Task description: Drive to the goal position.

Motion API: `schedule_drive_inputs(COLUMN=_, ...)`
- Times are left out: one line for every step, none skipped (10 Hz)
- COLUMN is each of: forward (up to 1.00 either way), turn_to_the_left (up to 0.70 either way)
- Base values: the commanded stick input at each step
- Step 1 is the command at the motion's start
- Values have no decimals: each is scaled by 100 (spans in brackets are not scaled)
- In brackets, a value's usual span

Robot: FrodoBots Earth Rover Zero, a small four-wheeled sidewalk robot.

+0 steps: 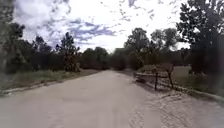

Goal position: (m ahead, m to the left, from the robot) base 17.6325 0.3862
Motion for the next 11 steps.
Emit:
schedule_drive_inputs(forward=85, turn_to_the_left=0)
schedule_drive_inputs(forward=85, turn_to_the_left=0)
schedule_drive_inputs(forward=85, turn_to_the_left=0)
schedule_drive_inputs(forward=85, turn_to_the_left=0)
schedule_drive_inputs(forward=85, turn_to_the_left=0)
schedule_drive_inputs(forward=85, turn_to_the_left=0)
schedule_drive_inputs(forward=85, turn_to_the_left=0)
schedule_drive_inputs(forward=85, turn_to_the_left=0)
schedule_drive_inputs(forward=85, turn_to_the_left=0)
schedule_drive_inputs(forward=85, turn_to_the_left=0)
schedule_drive_inputs(forward=85, turn_to_the_left=0)
